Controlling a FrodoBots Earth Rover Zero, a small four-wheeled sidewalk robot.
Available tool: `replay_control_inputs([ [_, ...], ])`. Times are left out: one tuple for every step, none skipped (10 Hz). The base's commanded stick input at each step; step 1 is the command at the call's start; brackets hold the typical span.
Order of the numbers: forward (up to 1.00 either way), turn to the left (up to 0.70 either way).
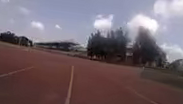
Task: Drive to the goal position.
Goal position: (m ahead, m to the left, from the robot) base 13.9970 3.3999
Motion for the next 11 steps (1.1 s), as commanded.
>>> replay_control_inputs([
  [0.70, 0.00],
  [0.70, 0.00],
  [0.70, 0.00],
  [0.70, 0.00],
  [0.70, 0.00],
  [0.70, 0.00],
  [0.70, 0.00],
  [0.70, 0.00],
  [0.70, 0.00],
  [0.70, 0.00],
  [0.70, 0.00],
])
